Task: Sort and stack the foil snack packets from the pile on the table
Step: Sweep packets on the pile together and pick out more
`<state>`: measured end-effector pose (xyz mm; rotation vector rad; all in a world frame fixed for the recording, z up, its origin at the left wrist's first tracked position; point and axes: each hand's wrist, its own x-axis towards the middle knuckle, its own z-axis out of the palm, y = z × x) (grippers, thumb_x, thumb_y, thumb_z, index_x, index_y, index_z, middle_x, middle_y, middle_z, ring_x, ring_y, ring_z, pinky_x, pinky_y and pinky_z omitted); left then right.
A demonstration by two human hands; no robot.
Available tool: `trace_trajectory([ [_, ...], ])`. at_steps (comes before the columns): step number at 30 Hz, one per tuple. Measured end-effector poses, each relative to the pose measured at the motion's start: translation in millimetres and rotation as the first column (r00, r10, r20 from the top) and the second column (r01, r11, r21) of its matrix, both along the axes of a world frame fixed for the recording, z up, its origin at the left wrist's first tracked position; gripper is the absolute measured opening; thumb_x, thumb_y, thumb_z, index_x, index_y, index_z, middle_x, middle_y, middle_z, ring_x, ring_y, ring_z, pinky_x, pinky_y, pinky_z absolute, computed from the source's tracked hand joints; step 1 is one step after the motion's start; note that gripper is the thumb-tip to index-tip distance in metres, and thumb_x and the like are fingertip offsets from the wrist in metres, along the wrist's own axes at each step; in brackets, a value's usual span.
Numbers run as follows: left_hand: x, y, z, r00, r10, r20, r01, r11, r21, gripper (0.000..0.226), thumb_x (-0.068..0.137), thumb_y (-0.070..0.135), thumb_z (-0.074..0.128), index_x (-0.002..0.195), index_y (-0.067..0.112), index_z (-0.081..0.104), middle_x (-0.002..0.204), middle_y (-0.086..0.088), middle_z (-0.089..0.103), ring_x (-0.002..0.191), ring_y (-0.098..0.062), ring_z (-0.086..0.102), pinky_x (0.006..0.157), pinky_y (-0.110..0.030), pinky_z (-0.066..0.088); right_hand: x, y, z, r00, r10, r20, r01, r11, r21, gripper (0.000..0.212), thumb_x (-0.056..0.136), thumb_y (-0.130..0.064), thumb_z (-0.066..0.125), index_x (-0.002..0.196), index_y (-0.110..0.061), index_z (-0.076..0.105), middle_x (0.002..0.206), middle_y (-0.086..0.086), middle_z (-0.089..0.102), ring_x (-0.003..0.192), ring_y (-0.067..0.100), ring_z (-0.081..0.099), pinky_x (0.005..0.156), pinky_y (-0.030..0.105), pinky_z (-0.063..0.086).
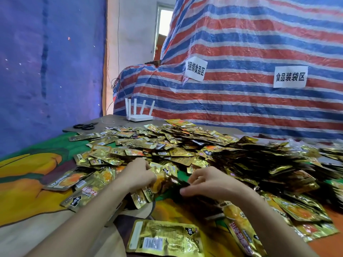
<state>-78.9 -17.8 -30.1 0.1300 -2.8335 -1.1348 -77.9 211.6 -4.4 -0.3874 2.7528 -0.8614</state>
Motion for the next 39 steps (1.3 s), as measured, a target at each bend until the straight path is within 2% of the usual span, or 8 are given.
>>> trace_trajectory([
  [8,-7.0,2.2,-12.0,0.998,0.009,0.056,-0.001,0.99,-0.141,0.035,0.083,0.046,0.064,0.096,0.014,0.058,0.09,-0.008,0.07,0.074,-0.022,0.064,0.063,-0.032,0.043,8.1,-15.4,-0.4,0.999,0.04,-0.003,-0.039,0.976,0.213,0.119,0.038,-0.1,0.062,0.128,-0.023,0.056,0.113,-0.002,0.064,0.099,0.015,0.064,0.091,0.038,0.057],
  [12,-8.9,3.4,-15.0,0.998,0.042,0.051,-0.04,0.998,-0.049,0.034,0.083,0.032,0.068,0.107,0.009,0.06,0.096,-0.011,0.07,0.076,-0.023,0.06,0.064,-0.035,0.041,-17.6,-29.5,-4.1,0.985,-0.032,-0.17,0.045,0.997,0.068,0.066,0.091,-0.069,0.053,0.088,-0.005,0.07,0.078,0.009,0.071,0.058,0.015,0.061,0.055,0.026,0.053],
  [17,-14.1,-5.4,-8.4,0.984,0.176,0.011,-0.175,0.967,0.185,0.017,0.084,0.006,0.06,0.082,0.011,0.044,0.081,-0.009,0.044,0.074,-0.02,0.041,0.067,-0.037,0.03,-75.8,-53.0,-10.7,0.913,-0.115,-0.391,0.193,0.967,0.165,0.042,0.097,-0.016,0.054,0.139,-0.01,0.051,0.136,0.013,0.057,0.119,0.03,0.057,0.1,0.045,0.051],
  [20,-13.6,-10.0,-7.9,0.961,0.274,-0.036,-0.251,0.921,0.296,0.003,0.086,0.002,0.054,0.086,-0.001,0.056,0.078,-0.015,0.047,0.066,-0.021,0.038,0.063,-0.033,0.032,-94.6,-67.4,-14.0,0.942,-0.066,-0.328,0.134,0.973,0.19,0.068,0.093,-0.043,0.065,0.15,-0.018,0.04,0.152,0.008,0.046,0.137,0.029,0.045,0.115,0.051,0.036],
  [23,-14.9,-11.1,-8.3,0.924,0.374,-0.084,-0.32,0.873,0.369,0.049,0.089,0.005,0.048,0.135,-0.013,0.043,0.113,-0.029,0.058,0.068,-0.019,0.042,0.059,-0.031,0.033,-107.3,-78.2,-22.9,0.971,-0.048,-0.233,0.13,0.927,0.351,0.098,0.076,-0.079,0.062,0.151,-0.02,0.039,0.16,0.008,0.033,0.148,0.033,0.028,0.12,0.058,0.019],
  [26,-13.0,-11.5,-6.5,0.891,0.441,-0.109,-0.347,0.815,0.464,0.057,0.094,0.008,0.045,0.148,-0.001,0.032,0.118,-0.017,0.056,0.094,-0.028,0.057,0.078,-0.037,0.046,-112.3,-84.0,-24.8,0.966,-0.088,-0.245,0.176,0.914,0.365,0.078,0.07,-0.081,0.068,0.117,-0.019,0.059,0.144,0.009,0.051,0.138,0.033,0.039,0.115,0.056,0.027],
  [30,-14.6,-12.9,-4.7,0.879,0.469,-0.086,-0.346,0.751,0.562,0.047,0.09,0.001,0.041,0.136,-0.007,0.043,0.106,-0.02,0.054,0.08,-0.024,0.05,0.066,-0.036,0.04,-104.7,-91.4,-22.7,0.942,-0.104,-0.319,0.219,0.911,0.351,0.056,0.076,-0.067,0.075,0.075,-0.023,0.041,0.13,0.009,0.057,0.123,0.031,0.051,0.107,0.051,0.043],
  [39,-14.6,-13.9,-3.9,0.891,0.453,-0.018,-0.322,0.661,0.678,0.015,0.094,-0.003,0.036,0.081,0.002,0.042,0.083,-0.009,0.045,0.065,-0.013,0.036,0.057,-0.028,0.025,-98.0,-94.5,-20.2,0.931,-0.071,-0.359,0.198,0.922,0.332,0.057,0.085,-0.058,0.071,0.109,-0.01,0.053,0.12,0.007,0.053,0.112,0.028,0.051,0.097,0.041,0.044],
])
